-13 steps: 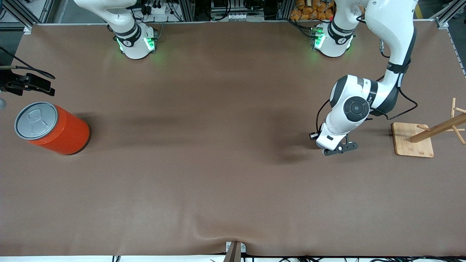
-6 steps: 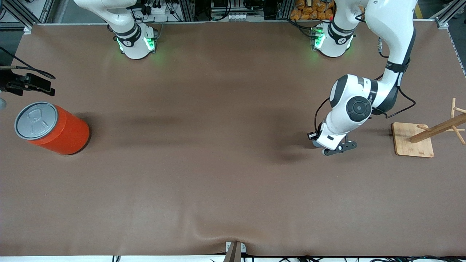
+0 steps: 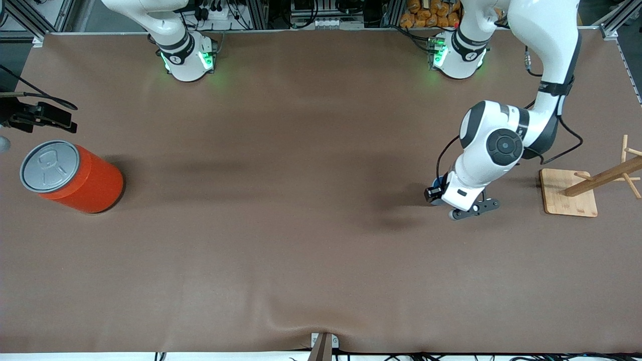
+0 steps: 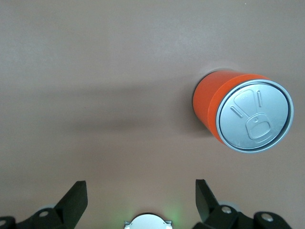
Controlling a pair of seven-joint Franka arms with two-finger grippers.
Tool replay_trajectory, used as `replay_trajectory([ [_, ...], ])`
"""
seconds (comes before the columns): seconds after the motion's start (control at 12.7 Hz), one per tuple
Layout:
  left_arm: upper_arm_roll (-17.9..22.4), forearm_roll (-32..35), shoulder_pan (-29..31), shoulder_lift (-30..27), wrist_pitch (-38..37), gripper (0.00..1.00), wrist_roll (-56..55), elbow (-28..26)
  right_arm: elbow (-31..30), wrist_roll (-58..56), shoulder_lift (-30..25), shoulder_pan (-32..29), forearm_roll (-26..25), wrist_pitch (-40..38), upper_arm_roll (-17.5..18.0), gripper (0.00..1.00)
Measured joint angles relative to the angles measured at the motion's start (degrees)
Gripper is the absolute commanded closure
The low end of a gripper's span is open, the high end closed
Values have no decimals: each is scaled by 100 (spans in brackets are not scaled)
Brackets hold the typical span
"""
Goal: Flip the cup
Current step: 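Rotate the cup upright with the left gripper and lower it, then open the left gripper and raise it away from the cup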
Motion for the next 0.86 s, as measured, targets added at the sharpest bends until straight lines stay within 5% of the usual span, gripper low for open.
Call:
replay_trajectory([
  [0.47, 42, 1, 55, -136, -1272, 0, 132, 1177, 0, 0, 9, 5, 4, 0, 1, 0],
  [0.86, 68, 1, 399, -441, -1389, 0, 1082, 1406, 0, 0, 9, 6, 4, 0, 2, 0],
])
